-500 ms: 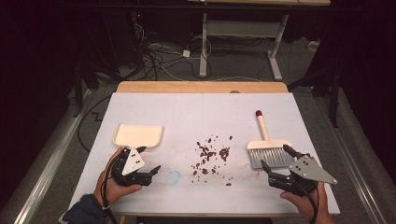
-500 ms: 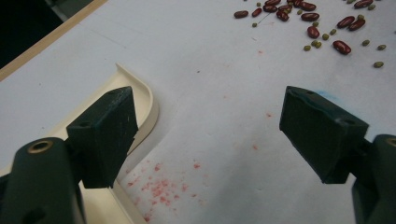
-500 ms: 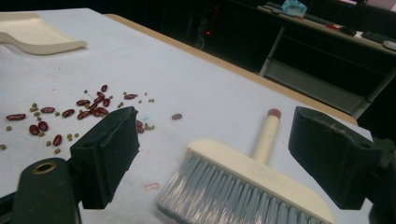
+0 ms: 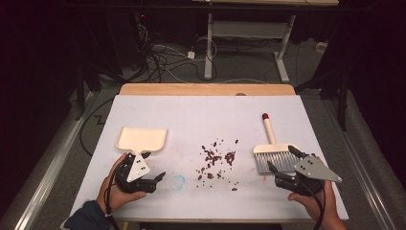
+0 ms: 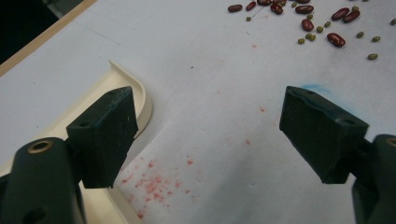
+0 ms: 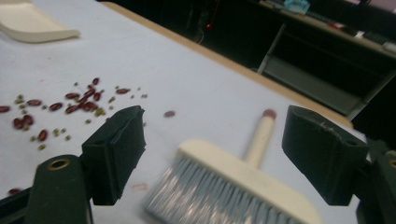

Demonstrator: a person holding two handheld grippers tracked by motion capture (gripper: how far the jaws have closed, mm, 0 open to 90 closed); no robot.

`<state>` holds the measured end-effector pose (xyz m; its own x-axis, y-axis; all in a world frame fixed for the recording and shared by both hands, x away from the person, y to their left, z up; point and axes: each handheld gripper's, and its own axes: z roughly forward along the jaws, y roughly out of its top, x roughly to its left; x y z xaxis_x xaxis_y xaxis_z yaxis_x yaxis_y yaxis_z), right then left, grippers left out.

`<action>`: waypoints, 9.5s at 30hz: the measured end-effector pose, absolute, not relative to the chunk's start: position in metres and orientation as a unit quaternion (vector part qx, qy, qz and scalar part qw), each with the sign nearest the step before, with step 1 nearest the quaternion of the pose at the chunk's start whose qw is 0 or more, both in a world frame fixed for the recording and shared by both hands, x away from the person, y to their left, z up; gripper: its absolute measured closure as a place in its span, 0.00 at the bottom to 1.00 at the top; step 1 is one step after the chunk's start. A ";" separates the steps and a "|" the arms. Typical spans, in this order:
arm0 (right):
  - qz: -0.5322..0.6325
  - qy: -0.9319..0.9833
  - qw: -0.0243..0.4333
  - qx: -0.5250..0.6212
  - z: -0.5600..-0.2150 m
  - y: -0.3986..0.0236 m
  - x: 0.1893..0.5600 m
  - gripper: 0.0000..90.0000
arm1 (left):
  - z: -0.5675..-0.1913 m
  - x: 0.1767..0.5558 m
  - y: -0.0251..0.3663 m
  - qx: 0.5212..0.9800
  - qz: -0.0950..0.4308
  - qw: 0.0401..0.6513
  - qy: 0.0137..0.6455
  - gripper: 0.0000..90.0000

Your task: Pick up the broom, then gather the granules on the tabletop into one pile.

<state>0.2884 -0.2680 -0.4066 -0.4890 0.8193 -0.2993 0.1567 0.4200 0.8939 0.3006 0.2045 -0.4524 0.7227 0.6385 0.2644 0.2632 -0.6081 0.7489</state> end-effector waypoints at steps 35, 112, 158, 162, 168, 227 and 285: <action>0.163 0.793 0.165 0.563 -0.440 -0.265 0.496 0.55 | -0.456 0.300 0.201 0.868 0.251 0.350 0.248 0.21; 0.548 0.696 0.343 0.312 -0.350 -0.186 0.293 0.78 | -0.409 0.328 0.015 0.819 0.131 0.528 0.182 0.72; 0.388 0.911 0.123 0.071 -0.387 -0.176 0.310 0.75 | -0.391 0.311 0.088 0.877 0.176 0.442 0.072 0.27; 0.396 0.901 0.144 0.102 -0.381 -0.187 0.316 0.75 | -0.391 0.311 0.101 0.864 0.212 0.445 0.099 0.22; 0.412 0.879 0.179 0.158 -0.371 -0.204 0.322 0.75 | -0.397 0.309 0.140 0.843 0.269 0.436 0.163 0.20; 0.345 0.833 0.292 0.318 -0.386 -0.235 0.405 0.75 | -0.453 0.284 0.228 0.835 0.271 0.375 0.298 0.20; 0.328 0.879 0.313 0.149 -0.422 -0.153 0.378 0.75 | -0.452 0.282 0.228 0.840 0.267 0.373 0.289 0.20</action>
